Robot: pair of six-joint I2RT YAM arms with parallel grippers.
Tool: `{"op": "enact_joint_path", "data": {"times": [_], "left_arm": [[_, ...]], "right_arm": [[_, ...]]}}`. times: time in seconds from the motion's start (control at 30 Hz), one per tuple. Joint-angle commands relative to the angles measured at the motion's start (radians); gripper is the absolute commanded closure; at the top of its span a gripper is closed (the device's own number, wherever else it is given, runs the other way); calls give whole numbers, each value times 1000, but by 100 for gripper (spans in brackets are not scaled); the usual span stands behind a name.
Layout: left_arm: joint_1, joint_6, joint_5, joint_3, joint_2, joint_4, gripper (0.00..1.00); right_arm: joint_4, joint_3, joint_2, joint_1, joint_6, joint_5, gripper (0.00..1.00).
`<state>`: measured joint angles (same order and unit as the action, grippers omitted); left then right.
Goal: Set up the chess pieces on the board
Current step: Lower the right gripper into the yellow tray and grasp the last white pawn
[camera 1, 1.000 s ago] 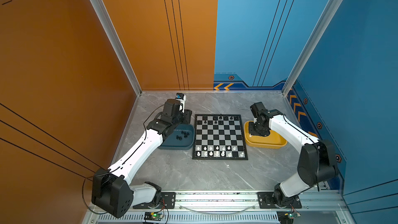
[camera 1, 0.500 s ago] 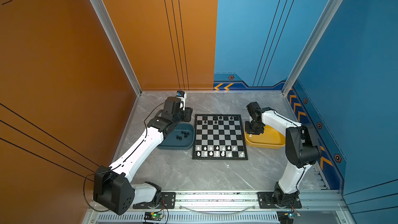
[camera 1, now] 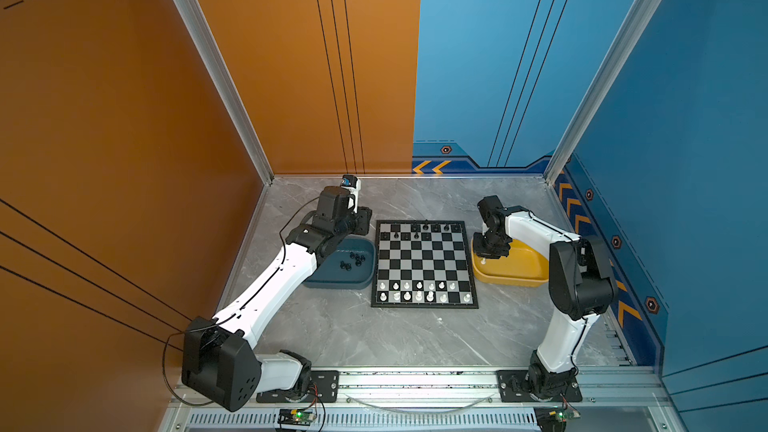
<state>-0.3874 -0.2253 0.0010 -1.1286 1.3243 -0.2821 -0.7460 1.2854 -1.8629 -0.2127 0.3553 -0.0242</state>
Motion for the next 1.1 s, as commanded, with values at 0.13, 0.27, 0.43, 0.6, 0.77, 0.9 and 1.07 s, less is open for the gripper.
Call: {"op": "enact_joint_path", "data": {"times": [0.13,0.27,0.43,0.6,0.77,0.9,1.07], "left_arm": [[-1,12,-9,-30,4,-20,54],[-1,10,-7,-30,4,-20,54],[0,11,-6,-31,5,-20,54],[-1,10,-6,-30,6,-20,54],[-1,9,-4,-30,9,-20,54],[-2,7,-1,-34,13,-20,54],[-2,7,-1,-33,15,-20,54]], "right_arm": [[1,-4,-14,7,-6,-12,78],[-1,-14,-7,8,-4,-10,76],[-3,-23,8,9,-2,-10,74],[-6,-28,17,9,-1,-9,74],[-7,-36,23,10,2,-9,77],[-7,-38,24,10,3,-13,80],[-7,-43,28,10,4,-13,83]]}}
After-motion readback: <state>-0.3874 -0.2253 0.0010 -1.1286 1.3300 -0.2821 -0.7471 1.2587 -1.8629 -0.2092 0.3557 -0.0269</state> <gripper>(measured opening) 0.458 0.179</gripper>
